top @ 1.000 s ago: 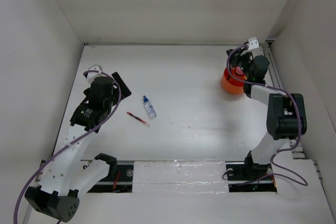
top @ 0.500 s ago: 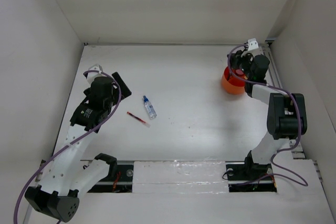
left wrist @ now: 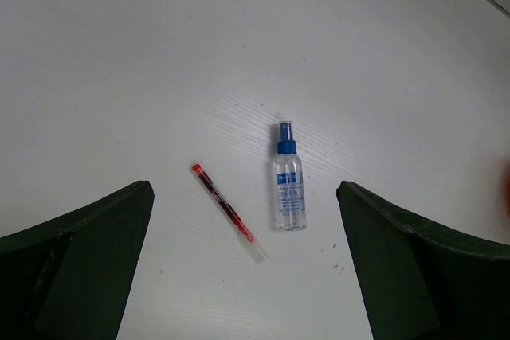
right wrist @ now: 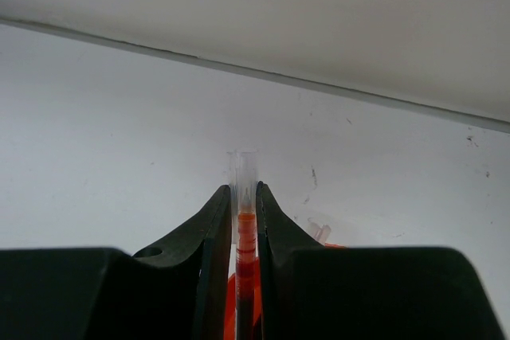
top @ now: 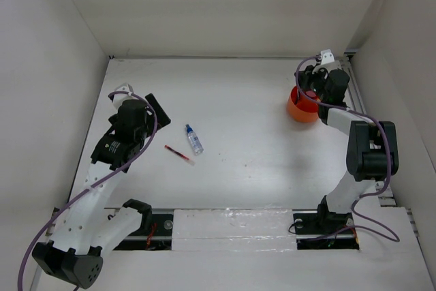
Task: Sort the stationery into containers
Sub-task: Place the pen in the storage box.
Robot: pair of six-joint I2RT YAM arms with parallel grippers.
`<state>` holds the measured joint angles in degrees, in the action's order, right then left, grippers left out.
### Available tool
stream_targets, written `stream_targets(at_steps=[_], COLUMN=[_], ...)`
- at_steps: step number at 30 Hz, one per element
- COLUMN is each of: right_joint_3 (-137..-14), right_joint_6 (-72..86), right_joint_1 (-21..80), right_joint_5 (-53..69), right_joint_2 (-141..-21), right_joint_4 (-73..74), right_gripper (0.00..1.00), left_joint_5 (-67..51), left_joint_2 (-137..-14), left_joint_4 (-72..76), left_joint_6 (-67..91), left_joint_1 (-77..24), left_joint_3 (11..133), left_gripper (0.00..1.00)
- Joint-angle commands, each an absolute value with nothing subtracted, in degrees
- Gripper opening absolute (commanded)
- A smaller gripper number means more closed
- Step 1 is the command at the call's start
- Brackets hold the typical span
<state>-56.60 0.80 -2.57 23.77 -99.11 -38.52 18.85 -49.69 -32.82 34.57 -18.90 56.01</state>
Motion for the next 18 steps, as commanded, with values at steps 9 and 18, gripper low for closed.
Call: stream_targets(at_steps=[9, 18], right_joint_3=[-58.8, -58.3], right_joint_6=[-0.1, -0.6], right_joint_1=[-2.8, -2.2], right_joint_5=[23.2, 22.0], right_joint_2=[-97.6, -96.5], right_joint_4=[-37.8, -37.8], right_gripper=[0.06, 0.20], left_joint_5=[19.0, 19.0], left_joint_2=[-49.0, -49.0], left_joint_4=[-31.5, -31.5], left_joint_6=[33.8, 33.3], left_joint_1=[-18.7, -18.7], left_joint_3=[56.3, 56.3], left_gripper=[1.00, 1.00])
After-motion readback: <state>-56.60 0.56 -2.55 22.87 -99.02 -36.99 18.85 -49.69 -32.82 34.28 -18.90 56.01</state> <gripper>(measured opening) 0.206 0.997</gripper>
